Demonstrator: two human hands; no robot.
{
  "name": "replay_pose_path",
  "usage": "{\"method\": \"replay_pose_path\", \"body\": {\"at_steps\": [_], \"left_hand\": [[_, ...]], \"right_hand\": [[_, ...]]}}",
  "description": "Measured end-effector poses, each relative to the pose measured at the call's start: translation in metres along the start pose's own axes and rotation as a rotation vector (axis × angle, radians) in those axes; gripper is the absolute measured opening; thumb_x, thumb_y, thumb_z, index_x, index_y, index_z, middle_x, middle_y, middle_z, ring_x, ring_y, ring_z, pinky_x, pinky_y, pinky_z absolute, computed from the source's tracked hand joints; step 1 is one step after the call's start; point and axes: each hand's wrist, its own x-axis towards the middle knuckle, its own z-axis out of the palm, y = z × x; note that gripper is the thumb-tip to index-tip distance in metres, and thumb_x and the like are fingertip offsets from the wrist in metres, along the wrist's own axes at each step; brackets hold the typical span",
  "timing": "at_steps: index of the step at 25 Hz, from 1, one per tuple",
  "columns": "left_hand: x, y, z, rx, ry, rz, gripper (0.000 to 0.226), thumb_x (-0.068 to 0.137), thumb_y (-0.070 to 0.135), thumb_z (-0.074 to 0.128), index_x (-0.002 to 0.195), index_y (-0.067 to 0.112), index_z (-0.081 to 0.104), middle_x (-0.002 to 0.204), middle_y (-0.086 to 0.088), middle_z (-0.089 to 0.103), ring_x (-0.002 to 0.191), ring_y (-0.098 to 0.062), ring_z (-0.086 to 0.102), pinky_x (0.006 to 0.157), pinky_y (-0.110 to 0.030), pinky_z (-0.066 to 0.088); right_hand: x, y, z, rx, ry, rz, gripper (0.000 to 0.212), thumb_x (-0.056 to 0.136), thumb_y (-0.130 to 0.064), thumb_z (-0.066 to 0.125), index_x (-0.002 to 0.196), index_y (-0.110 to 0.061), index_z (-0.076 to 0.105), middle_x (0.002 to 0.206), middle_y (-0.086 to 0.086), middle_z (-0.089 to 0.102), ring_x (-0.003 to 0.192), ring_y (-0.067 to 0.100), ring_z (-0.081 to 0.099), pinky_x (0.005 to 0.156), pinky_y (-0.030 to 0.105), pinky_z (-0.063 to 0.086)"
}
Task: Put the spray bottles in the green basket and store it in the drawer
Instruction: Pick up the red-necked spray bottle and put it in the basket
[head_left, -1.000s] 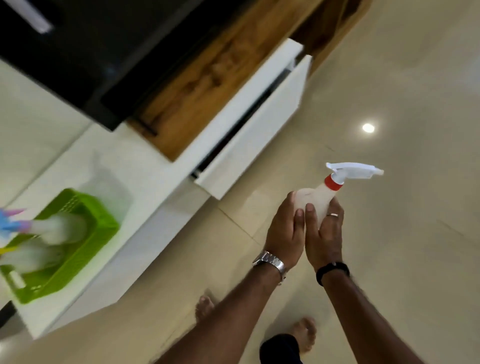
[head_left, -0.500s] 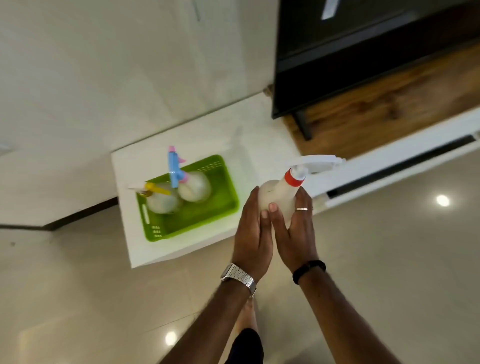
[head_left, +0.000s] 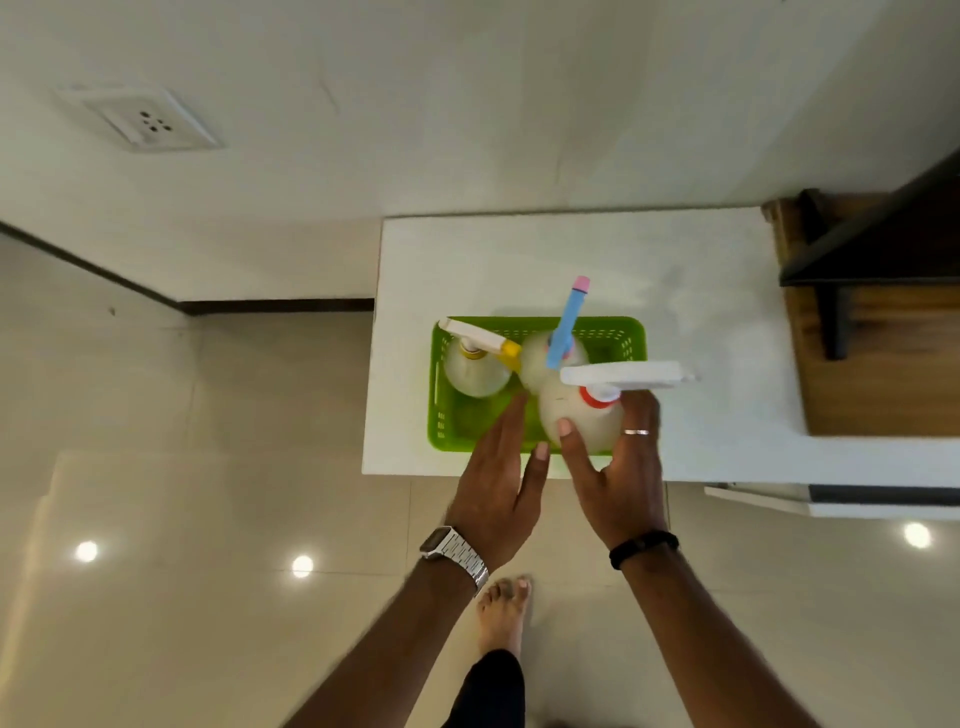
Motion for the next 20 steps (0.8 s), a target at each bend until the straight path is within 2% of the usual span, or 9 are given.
{"method": "replay_pose_path", "body": {"at_steps": [2,4,7,8,9,10,11,14,20], "left_hand": [[0.0,-0.009,-0.001,0.079,-0.074,-0.002,0.059,0.105,0.039,0.035,0.159,0.018,0.022,0.164,-0.001,0.032,0.15,-0.012,0.03,0.118,-0.015,0.019],[0.001,-0.018,0.0,0.152,-0.11,0.014,0.056,0.106,0.036,0.036,0.157,0.015,0.029,0.16,-0.005,0.039,0.147,-0.018,0.036,0.121,-0.026,0.026],[0.003,-0.024,0.007,0.277,-0.13,0.08,0.049,0.105,0.033,0.039,0.149,0.012,0.044,0.152,-0.007,0.05,0.14,-0.024,0.047,0.115,-0.039,0.036],[0.003,-0.025,0.01,0.314,-0.125,0.1,0.046,0.104,0.033,0.04,0.144,0.014,0.05,0.148,-0.006,0.054,0.136,-0.025,0.05,0.112,-0.04,0.038],[0.003,-0.026,0.013,0.35,-0.121,0.117,0.044,0.102,0.033,0.041,0.14,0.015,0.055,0.146,-0.005,0.057,0.134,-0.025,0.052,0.111,-0.041,0.038],[0.002,-0.028,0.015,0.38,-0.12,0.129,0.043,0.101,0.034,0.042,0.137,0.017,0.057,0.144,-0.004,0.058,0.133,-0.025,0.053,0.11,-0.042,0.037],[0.001,-0.029,0.018,0.4,-0.12,0.136,0.042,0.1,0.034,0.042,0.136,0.018,0.058,0.144,-0.003,0.058,0.134,-0.025,0.052,0.111,-0.042,0.036],[-0.003,-0.035,0.024,0.433,-0.125,0.149,0.043,0.1,0.034,0.042,0.138,0.018,0.056,0.146,-0.003,0.057,0.14,-0.025,0.047,0.116,-0.044,0.032],[-0.003,-0.035,0.03,0.513,-0.125,0.134,0.046,0.1,0.031,0.041,0.144,0.02,0.051,0.152,-0.002,0.05,0.145,-0.025,0.041,0.121,-0.044,0.026]], "right_hand": [[0.004,0.008,-0.004,-0.033,0.043,0.025,0.064,0.092,-0.04,0.063,0.145,-0.013,0.04,0.141,0.013,0.045,0.125,-0.003,0.046,0.095,-0.004,0.033],[0.006,0.016,-0.005,-0.058,0.05,0.046,0.063,0.093,-0.039,0.062,0.146,-0.015,0.038,0.143,0.012,0.042,0.126,0.012,0.048,0.092,-0.006,0.032],[0.004,0.026,-0.002,-0.136,0.039,0.067,0.063,0.094,-0.042,0.06,0.147,-0.017,0.037,0.147,0.008,0.04,0.13,0.019,0.046,0.099,-0.002,0.033],[0.002,0.03,0.001,-0.197,0.03,0.078,0.064,0.094,-0.045,0.057,0.147,-0.015,0.038,0.149,0.011,0.042,0.134,0.023,0.045,0.109,0.009,0.035],[-0.001,0.033,0.003,-0.284,0.025,0.096,0.067,0.094,-0.048,0.054,0.148,-0.011,0.04,0.15,0.014,0.045,0.139,0.028,0.042,0.119,0.027,0.032],[-0.004,0.037,0.005,-0.375,0.031,0.125,0.069,0.094,-0.051,0.052,0.148,-0.008,0.042,0.152,0.016,0.046,0.144,0.031,0.038,0.124,0.042,0.024],[-0.007,0.04,0.007,-0.446,0.037,0.166,0.069,0.095,-0.052,0.05,0.148,-0.008,0.043,0.155,0.016,0.044,0.148,0.031,0.034,0.124,0.049,0.018],[-0.011,0.048,0.009,-0.536,0.021,0.243,0.066,0.096,-0.055,0.046,0.148,-0.015,0.046,0.163,0.013,0.035,0.155,0.025,0.022,0.122,0.051,0.011],[-0.007,0.051,0.004,-0.55,-0.02,0.259,0.061,0.097,-0.055,0.051,0.143,-0.016,0.051,0.16,0.009,0.04,0.154,0.023,0.022,0.119,0.049,0.016]]}}
